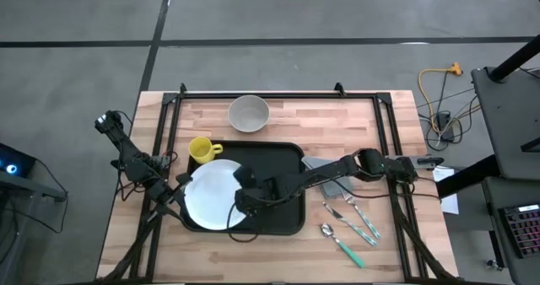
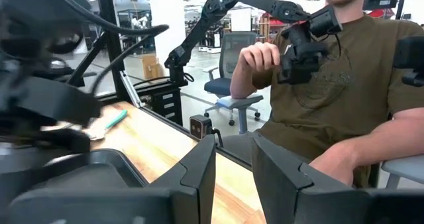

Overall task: Set up tray
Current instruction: Put the gray bowl on the white plate below the yellow mug

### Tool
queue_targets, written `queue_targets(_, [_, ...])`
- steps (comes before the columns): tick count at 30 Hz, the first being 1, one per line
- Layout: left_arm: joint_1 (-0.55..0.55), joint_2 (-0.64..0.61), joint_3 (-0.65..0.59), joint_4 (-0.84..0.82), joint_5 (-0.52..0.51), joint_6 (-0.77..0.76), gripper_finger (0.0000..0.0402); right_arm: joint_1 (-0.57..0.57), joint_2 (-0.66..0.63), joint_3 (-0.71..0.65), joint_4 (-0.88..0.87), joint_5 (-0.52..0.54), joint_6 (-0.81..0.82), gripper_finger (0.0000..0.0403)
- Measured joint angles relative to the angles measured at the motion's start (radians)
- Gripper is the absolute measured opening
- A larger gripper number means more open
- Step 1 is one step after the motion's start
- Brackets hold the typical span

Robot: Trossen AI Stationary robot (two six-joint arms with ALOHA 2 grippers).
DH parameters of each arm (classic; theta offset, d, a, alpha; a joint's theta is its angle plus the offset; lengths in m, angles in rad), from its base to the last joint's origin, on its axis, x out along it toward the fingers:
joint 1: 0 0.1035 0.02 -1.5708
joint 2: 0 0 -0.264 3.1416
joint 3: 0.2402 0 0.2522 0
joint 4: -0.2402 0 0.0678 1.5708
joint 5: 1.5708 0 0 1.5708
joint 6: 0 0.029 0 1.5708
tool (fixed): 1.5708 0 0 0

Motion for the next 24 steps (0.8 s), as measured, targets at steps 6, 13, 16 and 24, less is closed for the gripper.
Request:
queue_targets(6, [0.0, 0.0, 0.0, 0.0, 0.0, 0.0, 0.0079, -0.045, 0.0, 0.041, 0.002, 0.091, 0.159, 0.0143])
queue_targets(13, [0.0, 0.0, 0.0, 0.0, 0.0, 0.0, 0.0079, -0.121, 0.0, 0.088, -0.05, 0.075, 0.35, 0.0143])
queue_targets(16, [0.0, 0.0, 0.0, 0.0, 0.0, 0.0, 0.0079, -0.155, 0.0, 0.087, -0.088, -0.003, 0.346, 0.0143])
queue_targets(24, [0.0, 0.0, 0.0, 0.0, 0.0, 0.0, 0.0079, -0.253, 0.0, 0.075, -0.125, -0.197, 0.299, 0.0144])
